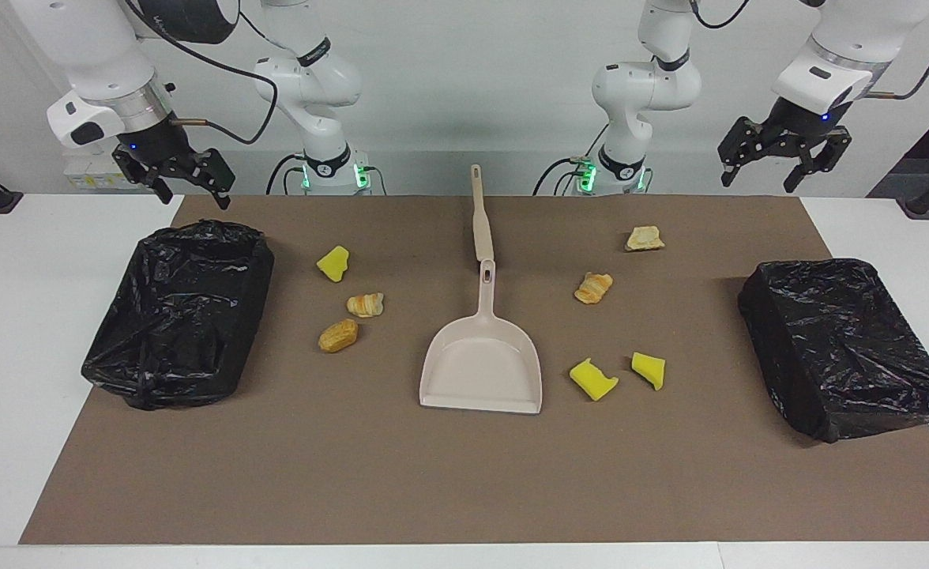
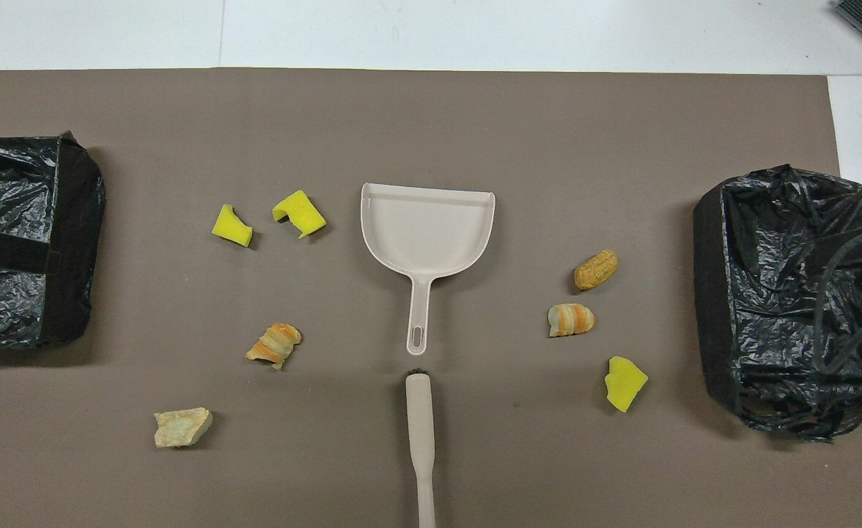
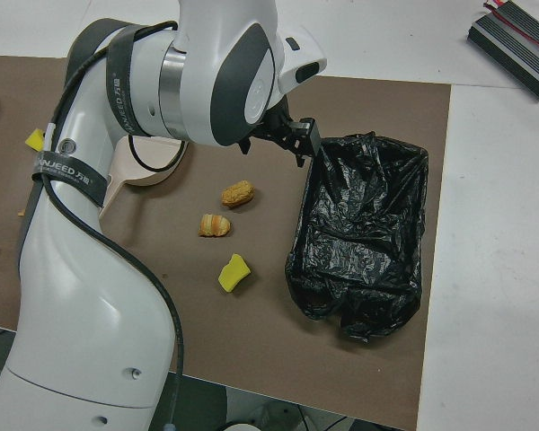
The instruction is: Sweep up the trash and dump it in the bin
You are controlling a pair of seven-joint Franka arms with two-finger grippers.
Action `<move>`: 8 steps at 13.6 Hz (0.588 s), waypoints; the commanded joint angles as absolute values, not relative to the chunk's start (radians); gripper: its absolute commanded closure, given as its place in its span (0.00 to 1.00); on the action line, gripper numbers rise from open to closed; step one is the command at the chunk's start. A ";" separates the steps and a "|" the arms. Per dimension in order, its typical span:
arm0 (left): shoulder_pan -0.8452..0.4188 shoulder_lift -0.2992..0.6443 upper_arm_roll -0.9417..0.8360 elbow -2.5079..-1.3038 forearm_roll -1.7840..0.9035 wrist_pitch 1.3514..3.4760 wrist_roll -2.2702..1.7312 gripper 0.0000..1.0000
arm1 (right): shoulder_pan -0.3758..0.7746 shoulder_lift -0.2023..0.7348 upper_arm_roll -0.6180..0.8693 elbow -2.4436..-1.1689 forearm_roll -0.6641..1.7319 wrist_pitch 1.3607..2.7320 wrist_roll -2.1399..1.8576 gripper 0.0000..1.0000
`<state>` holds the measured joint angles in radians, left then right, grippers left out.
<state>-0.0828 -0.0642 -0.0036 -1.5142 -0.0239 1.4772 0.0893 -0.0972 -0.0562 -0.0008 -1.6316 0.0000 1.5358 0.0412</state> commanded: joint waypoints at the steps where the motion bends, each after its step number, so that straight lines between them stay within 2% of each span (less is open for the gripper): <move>1: -0.074 -0.080 -0.011 -1.534 -0.026 1.496 0.087 0.00 | -0.097 -0.086 -0.003 -1.669 0.018 1.556 0.048 0.00; 8: -0.078 -0.080 -0.011 -1.535 -0.025 1.489 0.089 0.00 | -0.095 -0.083 0.000 -1.666 0.014 1.560 0.032 0.00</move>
